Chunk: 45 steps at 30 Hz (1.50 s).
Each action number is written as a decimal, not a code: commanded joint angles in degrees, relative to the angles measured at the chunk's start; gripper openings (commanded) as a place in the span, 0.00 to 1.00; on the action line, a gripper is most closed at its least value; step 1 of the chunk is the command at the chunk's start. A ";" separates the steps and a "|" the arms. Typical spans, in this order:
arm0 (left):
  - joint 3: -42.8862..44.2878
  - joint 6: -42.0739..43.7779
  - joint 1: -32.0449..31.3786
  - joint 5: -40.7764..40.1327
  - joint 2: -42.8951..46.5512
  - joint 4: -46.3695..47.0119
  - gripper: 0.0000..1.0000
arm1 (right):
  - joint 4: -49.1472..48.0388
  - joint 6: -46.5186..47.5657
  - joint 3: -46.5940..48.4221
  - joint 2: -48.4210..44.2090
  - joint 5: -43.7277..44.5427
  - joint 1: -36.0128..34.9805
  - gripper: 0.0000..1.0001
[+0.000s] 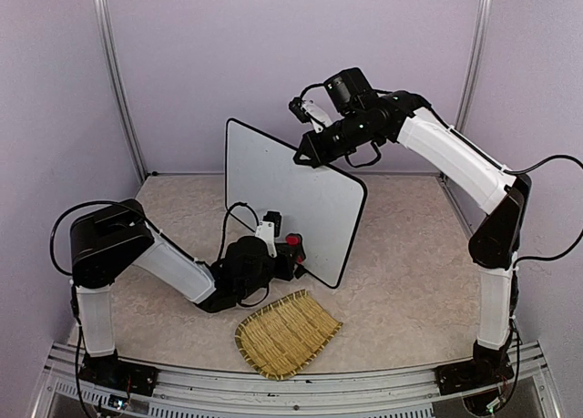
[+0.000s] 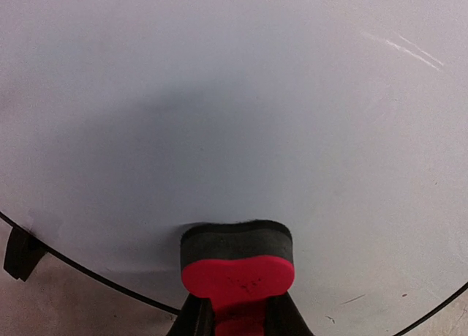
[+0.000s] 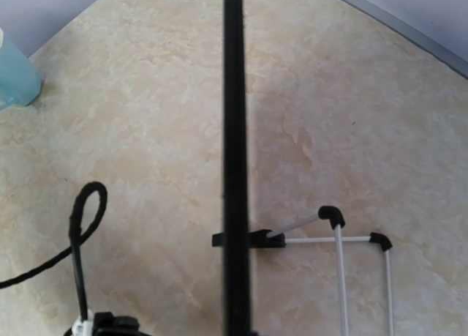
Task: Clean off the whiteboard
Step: Erase the center of the whiteboard.
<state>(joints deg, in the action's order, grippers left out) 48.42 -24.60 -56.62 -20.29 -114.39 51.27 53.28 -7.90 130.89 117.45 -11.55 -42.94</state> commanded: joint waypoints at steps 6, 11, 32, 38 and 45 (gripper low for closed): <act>4.65 1.58 -3.72 12.81 -4.51 11.46 0.20 | 6.40 -1.19 -1.83 4.61 -6.25 -1.40 0.00; 6.76 1.37 -5.60 14.25 -5.29 12.59 0.20 | 6.59 -2.22 -1.51 5.13 -5.96 -1.33 0.00; 6.87 -3.81 -3.12 -4.77 -6.42 -1.78 0.20 | 6.45 -3.00 -0.72 5.40 -6.64 -1.09 0.00; 6.12 -5.19 -2.33 -8.10 -6.53 -4.16 0.20 | 6.41 -2.91 -0.56 5.58 -6.73 -1.01 0.00; 2.28 -8.77 1.73 -9.82 -4.31 -5.35 0.19 | 6.47 -2.77 -0.64 5.29 -6.71 -0.75 0.00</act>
<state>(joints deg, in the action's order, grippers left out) 52.07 -30.17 -62.28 -22.09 -118.89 51.75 53.28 -6.13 132.29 118.41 -15.55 -42.19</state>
